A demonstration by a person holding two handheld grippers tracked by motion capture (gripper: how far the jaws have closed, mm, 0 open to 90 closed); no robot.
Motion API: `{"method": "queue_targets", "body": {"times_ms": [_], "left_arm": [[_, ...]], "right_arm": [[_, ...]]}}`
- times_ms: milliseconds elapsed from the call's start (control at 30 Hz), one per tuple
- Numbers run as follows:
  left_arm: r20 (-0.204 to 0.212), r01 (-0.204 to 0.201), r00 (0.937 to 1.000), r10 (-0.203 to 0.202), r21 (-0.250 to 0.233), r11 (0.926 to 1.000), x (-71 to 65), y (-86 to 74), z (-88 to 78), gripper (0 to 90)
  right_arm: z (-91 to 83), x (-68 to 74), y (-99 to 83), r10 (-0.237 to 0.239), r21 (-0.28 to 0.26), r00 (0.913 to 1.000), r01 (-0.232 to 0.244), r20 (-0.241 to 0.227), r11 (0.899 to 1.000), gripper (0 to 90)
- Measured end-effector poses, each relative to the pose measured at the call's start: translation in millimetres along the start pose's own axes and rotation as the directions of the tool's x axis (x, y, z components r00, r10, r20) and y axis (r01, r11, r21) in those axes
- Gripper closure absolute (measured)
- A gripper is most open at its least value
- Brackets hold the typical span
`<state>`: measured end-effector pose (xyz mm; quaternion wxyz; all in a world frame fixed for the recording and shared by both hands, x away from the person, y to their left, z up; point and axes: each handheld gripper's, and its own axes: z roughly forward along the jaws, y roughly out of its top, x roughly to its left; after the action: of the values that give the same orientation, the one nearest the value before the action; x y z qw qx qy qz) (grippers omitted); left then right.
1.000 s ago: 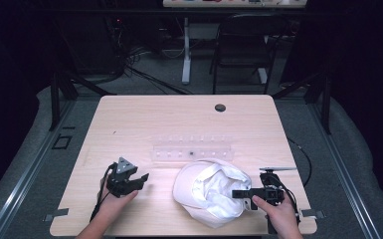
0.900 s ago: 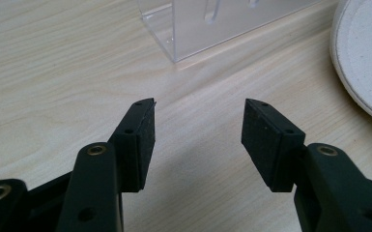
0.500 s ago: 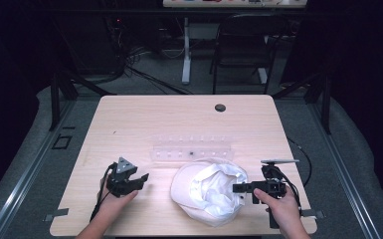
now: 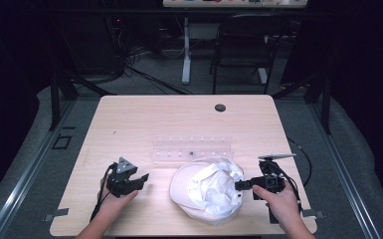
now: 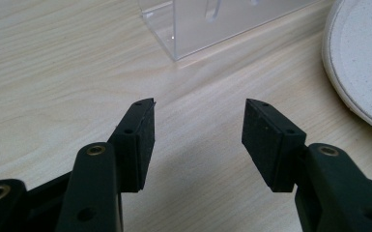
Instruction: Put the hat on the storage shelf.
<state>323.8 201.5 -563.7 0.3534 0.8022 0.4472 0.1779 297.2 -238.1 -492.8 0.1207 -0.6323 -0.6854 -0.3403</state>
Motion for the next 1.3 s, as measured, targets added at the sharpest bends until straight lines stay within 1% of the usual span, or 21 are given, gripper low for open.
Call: {"method": "queue_targets", "body": {"times_ms": [67, 133, 167, 233, 300, 367, 433, 467, 500, 533, 633, 700, 800, 900, 933, 1000, 1100, 1133, 1200, 1233, 1300], "left_arm": [[0.000, -0.001, 1.0000, 0.001, 0.000, 1.0000, 0.1, 0.0, -0.1, 46.1], [-0.001, -0.001, 1.0000, 0.001, 0.000, 1.0000, 0.2, 0.0, -0.1, 46.2], [0.000, 0.000, 1.0000, 0.000, 0.000, 1.0000, 0.2, -0.1, 0.1, 46.2], [-0.001, 0.001, 1.0000, -0.001, 0.000, 1.0000, 0.0, -0.2, 0.2, 46.2], [0.000, -0.007, 1.0000, 0.007, 0.001, 1.0000, 0.4, 0.0, -0.3, 46.2], [0.000, -0.006, 1.0000, 0.006, 0.002, 1.0000, 0.1, -0.1, -0.2, 46.2], [-0.001, -0.004, 1.0000, 0.004, 0.002, 1.0000, -0.4, -0.2, 0.0, 46.1], [-0.001, -0.004, 1.0000, 0.004, 0.001, 1.0000, -0.5, -0.2, 0.1, 46.1], [-0.001, -0.004, 1.0000, 0.004, 0.002, 1.0000, -0.6, -0.2, 0.2, 46.2], [-0.001, -0.003, 1.0000, 0.003, 0.002, 1.0000, -0.7, -0.3, 0.3, 46.2], [0.000, -0.005, 1.0000, 0.005, 0.004, 1.0000, -1.1, -0.5, 0.8, 46.1], [0.001, -0.006, 1.0000, 0.006, 0.004, 1.0000, -1.4, -0.4, 1.0, 46.2], [0.001, -0.009, 1.0000, 0.009, 0.003, 1.0000, -1.2, -0.3, 0.9, 46.2], [0.000, -0.007, 1.0000, 0.007, 0.004, 1.0000, -1.2, -0.4, 0.8, 46.2], [0.000, -0.007, 1.0000, 0.007, 0.003, 1.0000, -1.3, -0.5, 0.8, 46.2], [0.002, -0.009, 1.0000, 0.009, 0.002, 1.0000, -1.2, -0.4, 0.8, 46.2], [0.002, -0.009, 1.0000, 0.009, 0.003, 1.0000, -1.1, -0.3, 0.7, 46.3], [0.003, -0.009, 1.0000, 0.009, 0.003, 1.0000, -1.1, -0.3, 0.6, 46.3], [0.003, -0.010, 0.9999, 0.010, 0.004, 0.9999, -1.0, -0.2, 0.5, 46.3], [0.003, -0.009, 1.0000, 0.009, 0.004, 1.0000, -1.2, -0.3, 0.6, 46.3], [0.004, -0.010, 0.9999, 0.010, 0.002, 1.0000, -1.2, -0.2, 0.7, 46.3]], "right_arm": [[-0.3, 0.8, 1.5, -0.011, 0.014, 0.9999, 0.011, 0.012, 1.000, 81.0], [-0.1, 2.1, 2.6, -0.017, 0.012, 0.9994, 0.017, 0.029, 1.000, 81.1], [-0.9, 2.3, 3.6, -0.023, 0.023, 0.9993, 0.023, 0.029, 0.999, 81.1], [-1.6, 3.8, 5.3, -0.034, 0.031, 0.9980, 0.032, 0.053, 0.999, 81.2], [-2.9, 5.3, 7.3, -0.045, 0.037, 0.9961, 0.042, 0.076, 0.998, 81.3], [-4.3, 7.0, 10.0, -0.055, 0.043, 0.9936, 0.051, 0.098, 0.998, 81.4], [-4.8, 8.8, 12.1, -0.054, 0.043, 0.9924, 0.050, 0.111, 0.998, 81.4], [-6.0, 8.9, 13.4, -0.072, 0.055, 0.9905, 0.066, 0.118, 0.996, 81.5], [-5.9, 11.0, 14.5, -0.067, 0.046, 0.9893, 0.061, 0.130, 0.997, 81.5], [-7.5, 12.1, 16.2, -0.077, 0.060, 0.9876, 0.069, 0.137, 0.996, 81.5], [-11.2, 17.0, 21.4, -0.088, 0.061, 0.9838, 0.079, 0.156, 0.995, 81.5], [-14.9, 20.9, 26.1, -0.095, 0.074, 0.9803, 0.083, 0.173, 0.994, 81.6], [-19.3, 27.1, 34.4, -0.104, 0.073, 0.9759, 0.091, 0.192, 0.993, 81.7], [-23.4, 34.9, 42.9, -0.107, 0.087, 0.9736, 0.091, 0.202, 0.992, 81.8], [-23.8, 38.1, 45.1, -0.105, 0.083, 0.9732, 0.090, 0.204, 0.992, 81.8], [-26.2, 44.3, 50.2, -0.131, 0.106, 0.9668, 0.109, 0.220, 0.988, 81.8], [-28.3, 54.0, 56.1, -0.144, 0.112, 0.9618, 0.121, 0.233, 0.986, 81.8], [-29.5, 56.7, 58.1, -0.157, 0.121, 0.9580, 0.131, 0.240, 0.984, 81.8], [-31.7, 61.9, 61.4, -0.166, 0.126, 0.9550, 0.138, 0.246, 0.982, 81.8], [-33.3, 64.1, 63.0, -0.173, 0.133, 0.9519, 0.143, 0.253, 0.981, 81.8], [-36.5, 68.5, 65.8, -0.179, 0.134, 0.9492, 0.149, 0.258, 0.980, 81.8]]}}
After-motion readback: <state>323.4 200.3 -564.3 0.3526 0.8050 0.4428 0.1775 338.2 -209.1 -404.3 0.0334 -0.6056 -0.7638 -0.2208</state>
